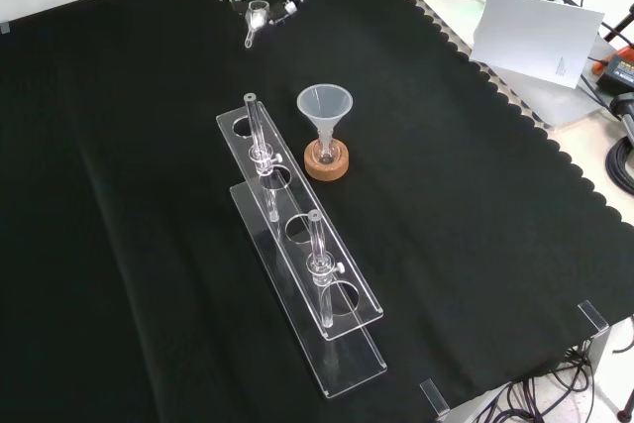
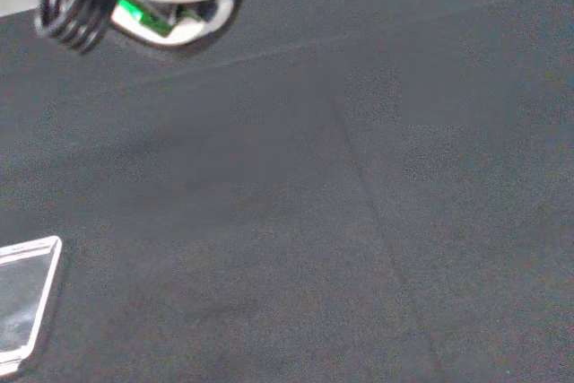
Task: Pour all the NaCl from the weighing funnel into the round-bottom flask.
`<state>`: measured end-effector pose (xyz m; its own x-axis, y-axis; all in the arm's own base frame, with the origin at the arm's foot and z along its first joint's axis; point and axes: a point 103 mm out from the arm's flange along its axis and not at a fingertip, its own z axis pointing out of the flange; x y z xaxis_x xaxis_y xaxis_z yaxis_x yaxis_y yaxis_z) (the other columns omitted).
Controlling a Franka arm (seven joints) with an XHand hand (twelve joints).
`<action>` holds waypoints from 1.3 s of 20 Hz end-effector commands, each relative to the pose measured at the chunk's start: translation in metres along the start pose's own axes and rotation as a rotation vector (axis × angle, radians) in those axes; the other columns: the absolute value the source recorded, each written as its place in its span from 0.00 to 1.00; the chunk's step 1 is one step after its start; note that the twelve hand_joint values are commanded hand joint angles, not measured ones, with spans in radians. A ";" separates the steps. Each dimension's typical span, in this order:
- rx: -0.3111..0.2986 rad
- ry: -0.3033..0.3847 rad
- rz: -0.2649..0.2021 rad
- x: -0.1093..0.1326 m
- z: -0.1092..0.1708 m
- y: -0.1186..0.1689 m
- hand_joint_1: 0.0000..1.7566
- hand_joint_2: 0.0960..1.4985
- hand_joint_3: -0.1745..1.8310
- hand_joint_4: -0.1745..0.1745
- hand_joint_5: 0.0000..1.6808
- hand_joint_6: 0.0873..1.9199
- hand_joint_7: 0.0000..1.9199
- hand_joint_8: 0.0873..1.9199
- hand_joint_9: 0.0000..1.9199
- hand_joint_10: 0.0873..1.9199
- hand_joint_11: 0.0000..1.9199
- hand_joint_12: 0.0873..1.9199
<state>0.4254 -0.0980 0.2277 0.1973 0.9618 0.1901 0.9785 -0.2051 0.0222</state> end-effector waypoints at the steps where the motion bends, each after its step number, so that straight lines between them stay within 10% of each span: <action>1: -0.005 -0.007 -0.005 0.004 -0.012 -0.029 0.66 0.36 0.42 1.00 0.84 0.18 0.32 0.32 0.49 0.18 0.41 0.55; 26: 0.089 -0.066 -0.143 0.070 -0.010 -0.078 0.66 0.36 0.42 1.00 0.84 0.17 0.31 0.32 0.49 0.17 0.41 0.54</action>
<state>0.3582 -0.0313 0.2536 0.0894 0.9858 0.1424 0.9960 -0.0880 -0.0163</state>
